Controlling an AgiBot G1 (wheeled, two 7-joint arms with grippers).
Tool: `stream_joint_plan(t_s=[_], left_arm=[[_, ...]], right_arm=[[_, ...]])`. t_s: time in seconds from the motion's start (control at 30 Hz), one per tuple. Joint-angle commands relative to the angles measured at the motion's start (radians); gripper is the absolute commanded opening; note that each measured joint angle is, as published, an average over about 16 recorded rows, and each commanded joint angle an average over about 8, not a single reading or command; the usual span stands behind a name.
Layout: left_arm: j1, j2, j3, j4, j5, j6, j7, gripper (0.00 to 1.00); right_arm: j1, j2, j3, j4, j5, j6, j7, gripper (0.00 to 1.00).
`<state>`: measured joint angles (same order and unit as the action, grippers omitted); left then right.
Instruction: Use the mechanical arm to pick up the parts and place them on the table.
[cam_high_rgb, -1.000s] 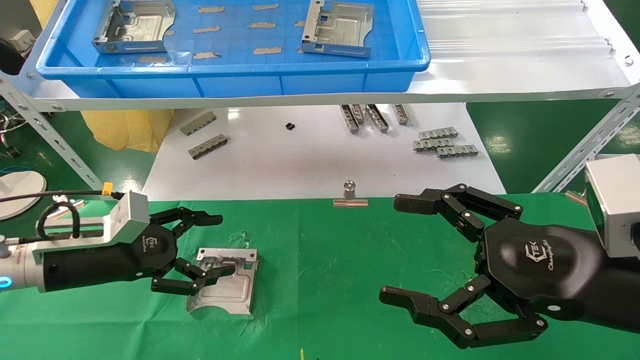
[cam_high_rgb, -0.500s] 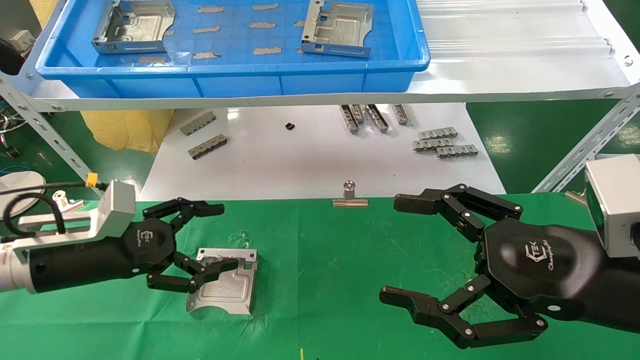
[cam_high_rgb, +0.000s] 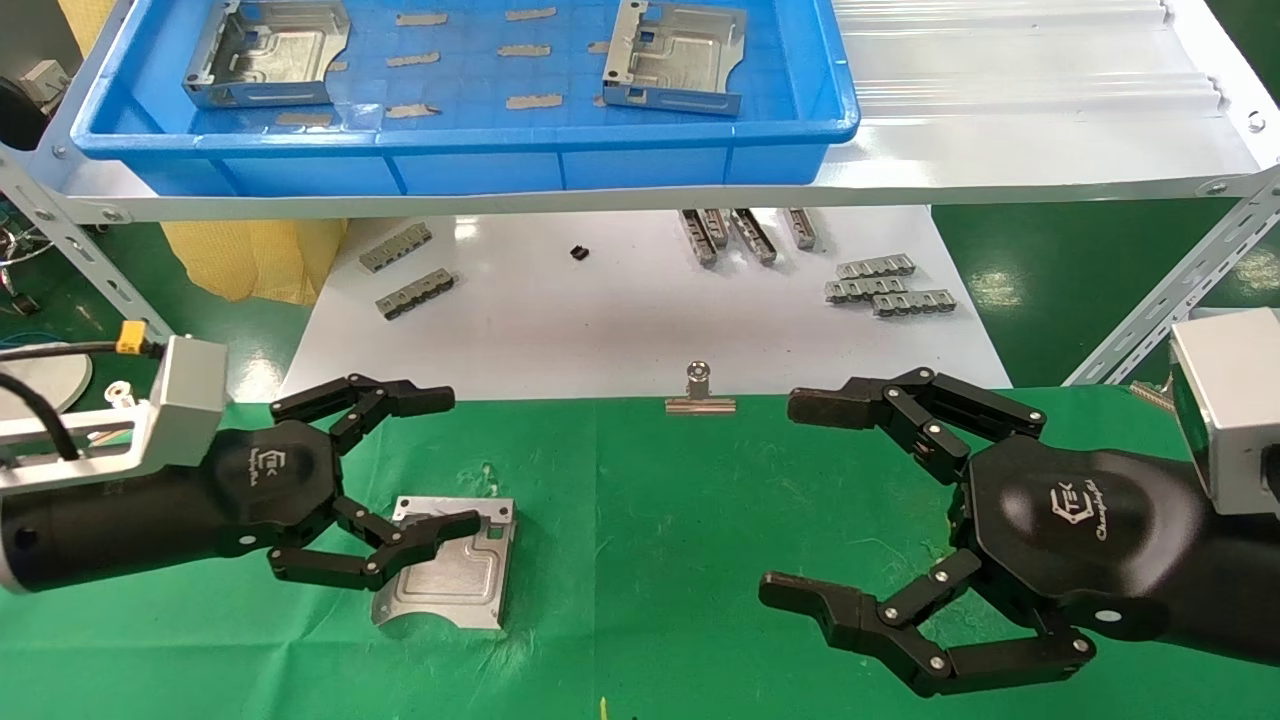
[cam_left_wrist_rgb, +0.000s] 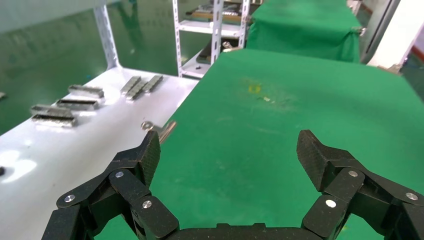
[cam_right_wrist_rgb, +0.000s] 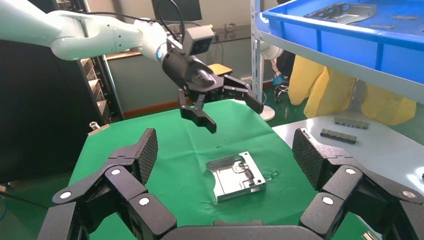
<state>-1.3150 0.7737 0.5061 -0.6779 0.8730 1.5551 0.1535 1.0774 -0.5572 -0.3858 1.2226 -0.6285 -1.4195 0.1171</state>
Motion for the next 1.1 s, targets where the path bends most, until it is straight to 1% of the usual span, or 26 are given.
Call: stream_joint_plan(t_s=[0.03, 0.87, 1.1], left_arm=[[0.016, -0.011, -0.015, -0.04, -0.009, -0.004, -0.022, 1.0], [0.21, -0.142, -0.198, -0.53, -0.124, -0.052, -0.298, 1.0], [0.247, -0.167, -0.233, -0.625, -0.147, -0.06, -0.347, 1.0]], right_arm=[[0.0, 0.0, 0.0, 0.0, 0.0, 0.0, 0.0, 1.0], [0.0, 0.0, 0.0, 0.0, 0.0, 0.0, 0.0, 1.0], [0.0, 0.0, 0.0, 0.0, 0.0, 0.0, 0.0, 1.0]])
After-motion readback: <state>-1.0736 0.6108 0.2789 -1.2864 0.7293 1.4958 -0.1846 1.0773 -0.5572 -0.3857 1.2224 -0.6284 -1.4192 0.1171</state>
